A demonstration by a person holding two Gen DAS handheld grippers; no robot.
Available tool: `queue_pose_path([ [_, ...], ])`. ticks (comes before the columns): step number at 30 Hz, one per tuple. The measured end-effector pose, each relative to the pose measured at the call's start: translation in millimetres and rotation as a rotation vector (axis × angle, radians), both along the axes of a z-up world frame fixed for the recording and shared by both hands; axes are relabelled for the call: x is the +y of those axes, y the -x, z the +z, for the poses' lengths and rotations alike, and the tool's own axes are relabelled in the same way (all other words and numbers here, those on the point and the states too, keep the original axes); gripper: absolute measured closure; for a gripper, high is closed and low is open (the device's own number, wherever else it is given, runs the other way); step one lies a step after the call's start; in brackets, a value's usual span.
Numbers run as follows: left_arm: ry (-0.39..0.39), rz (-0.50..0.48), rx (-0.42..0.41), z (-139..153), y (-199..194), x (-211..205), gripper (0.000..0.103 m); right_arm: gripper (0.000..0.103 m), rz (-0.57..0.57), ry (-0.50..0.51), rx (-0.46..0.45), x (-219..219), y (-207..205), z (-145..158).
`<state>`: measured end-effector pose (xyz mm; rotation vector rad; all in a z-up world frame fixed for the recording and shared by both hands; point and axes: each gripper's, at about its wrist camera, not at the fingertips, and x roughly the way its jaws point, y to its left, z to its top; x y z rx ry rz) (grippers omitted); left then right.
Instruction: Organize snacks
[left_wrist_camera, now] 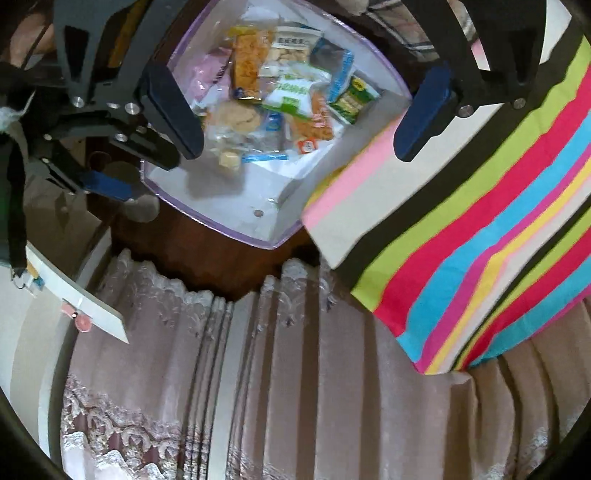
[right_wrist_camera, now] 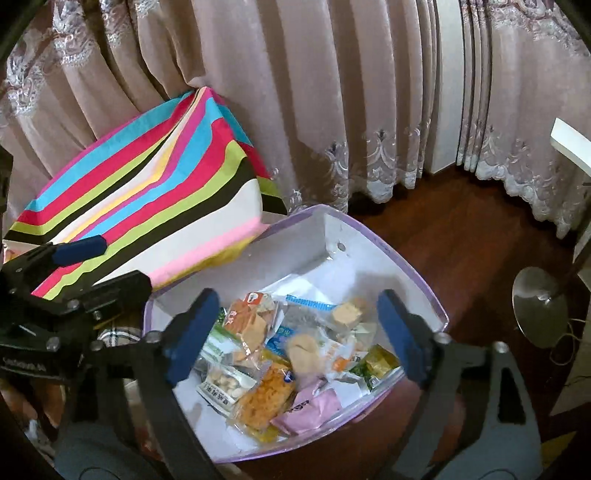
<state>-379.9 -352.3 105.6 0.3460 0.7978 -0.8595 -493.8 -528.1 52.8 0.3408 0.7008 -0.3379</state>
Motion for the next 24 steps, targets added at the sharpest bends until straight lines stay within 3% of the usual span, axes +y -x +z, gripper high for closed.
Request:
queue_pose_path([
  [5,0.007,-0.005,0.032,7,-3,10,0.000,0.011,0.013,-0.014,0.076,3,-9,-7],
  [10,0.095,0.006,-0.135,38,13,28,0.000,0.011,0.044,-0.044,0.104,17,-5,-10],
  [17,0.178,-0.040,0.015,34,1,36,0.000,0.010,-0.020,-0.057,0.225,24,-4,-21],
  [20,0.152,-0.027,0.105,18,-12,31,0.000,0.010,-0.055,-0.044,0.255,28,1,-27],
  [21,0.124,-0.010,0.100,13,-13,31,0.000,0.010,-0.061,-0.046,0.260,29,2,-30],
  [24,0.001,0.046,-0.120,12,2,26,0.000,0.010,-0.063,-0.075,0.254,29,3,-32],
])
